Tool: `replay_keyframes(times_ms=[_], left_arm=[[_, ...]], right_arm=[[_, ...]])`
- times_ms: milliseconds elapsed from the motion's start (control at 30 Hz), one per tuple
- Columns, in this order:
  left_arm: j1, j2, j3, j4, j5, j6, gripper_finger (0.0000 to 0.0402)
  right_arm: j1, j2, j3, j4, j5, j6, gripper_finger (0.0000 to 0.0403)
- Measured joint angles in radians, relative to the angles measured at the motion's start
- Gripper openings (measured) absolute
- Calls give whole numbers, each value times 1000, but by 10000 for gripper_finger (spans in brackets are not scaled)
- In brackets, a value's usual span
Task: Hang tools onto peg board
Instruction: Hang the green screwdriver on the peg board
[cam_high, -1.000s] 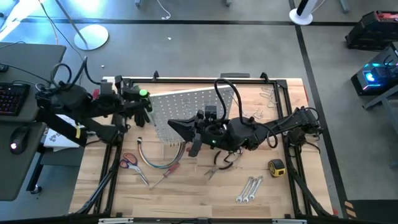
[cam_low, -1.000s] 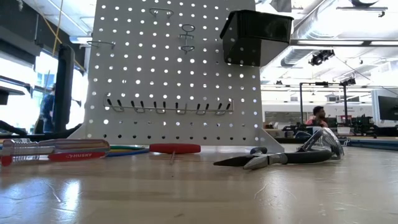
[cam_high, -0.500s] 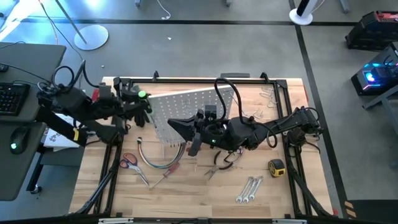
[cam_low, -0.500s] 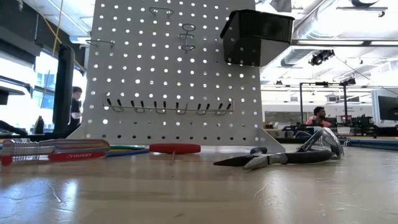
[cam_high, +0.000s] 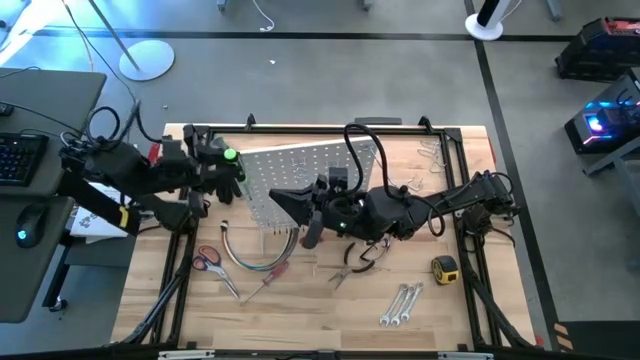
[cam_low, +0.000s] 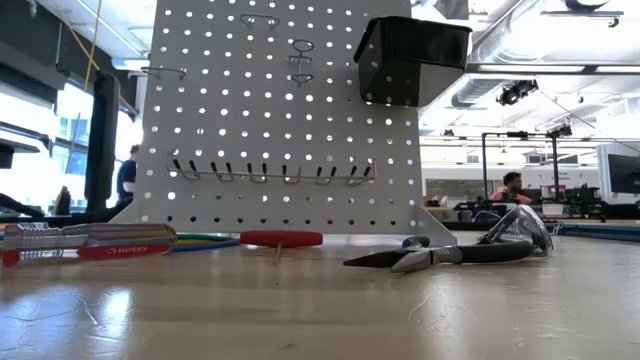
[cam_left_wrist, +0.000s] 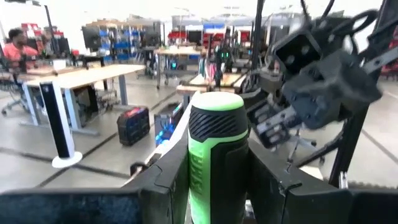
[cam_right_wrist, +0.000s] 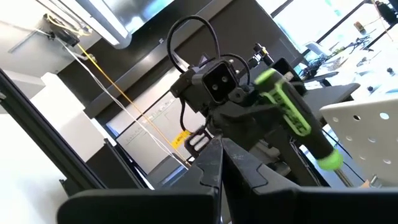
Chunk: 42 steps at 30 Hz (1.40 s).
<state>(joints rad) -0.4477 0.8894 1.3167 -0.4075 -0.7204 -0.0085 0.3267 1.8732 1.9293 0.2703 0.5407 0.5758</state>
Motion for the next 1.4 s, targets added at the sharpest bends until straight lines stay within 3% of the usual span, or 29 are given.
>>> replay_keyframes(times_ms=[433,800,1100,1300,1400], left_arm=[[0,7,-16,-133,-6,-84,115],[-30,-4,-168,67,-91,-93,115],[-40,-4,-175,77,-105,-91,117],[-40,-6,-175,75,-101,-95,226],[-45,-22,-175,77,-90,-95,256]], right_arm=[[0,0,0,0,-1,0,0],[0,0,0,0,-2,0,0],[0,0,0,0,-3,0,0],[0,0,0,0,-19,-6,0],[0,0,0,0,-22,-7,0]])
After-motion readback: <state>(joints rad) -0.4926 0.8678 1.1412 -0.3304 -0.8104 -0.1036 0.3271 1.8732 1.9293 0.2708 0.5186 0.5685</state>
